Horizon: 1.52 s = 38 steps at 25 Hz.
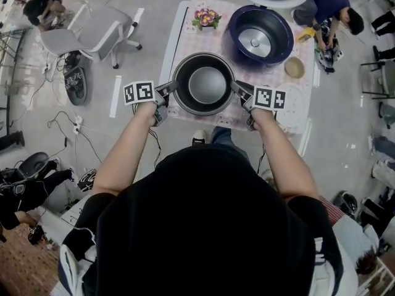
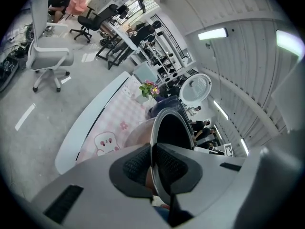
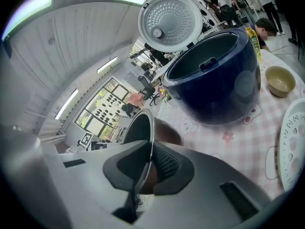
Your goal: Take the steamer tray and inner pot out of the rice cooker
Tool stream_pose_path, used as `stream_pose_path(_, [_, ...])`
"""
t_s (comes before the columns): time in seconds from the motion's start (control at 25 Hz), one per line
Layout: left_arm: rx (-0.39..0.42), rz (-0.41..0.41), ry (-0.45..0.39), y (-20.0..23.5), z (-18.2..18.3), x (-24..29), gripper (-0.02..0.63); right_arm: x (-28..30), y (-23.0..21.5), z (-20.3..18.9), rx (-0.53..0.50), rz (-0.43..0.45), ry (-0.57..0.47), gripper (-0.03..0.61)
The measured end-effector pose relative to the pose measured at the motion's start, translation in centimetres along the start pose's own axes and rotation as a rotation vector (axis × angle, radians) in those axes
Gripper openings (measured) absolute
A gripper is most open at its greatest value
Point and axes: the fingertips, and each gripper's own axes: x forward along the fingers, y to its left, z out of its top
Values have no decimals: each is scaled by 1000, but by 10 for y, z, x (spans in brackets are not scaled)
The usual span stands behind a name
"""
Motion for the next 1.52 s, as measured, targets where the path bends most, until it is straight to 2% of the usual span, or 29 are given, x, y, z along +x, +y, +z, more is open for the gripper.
stream_pose_path(0.6, [-44,31,22,33,-7,25,54,24,-35,-16,60,15,61,39])
stream_pose_path(1.28, [-2,20,9,28,10,34,52,33,-53,-18,116,4,63,44])
stream_pose_path(1.52, [-14,-5,5,27,10,32,54,33,-51,-18,93,23,57,51])
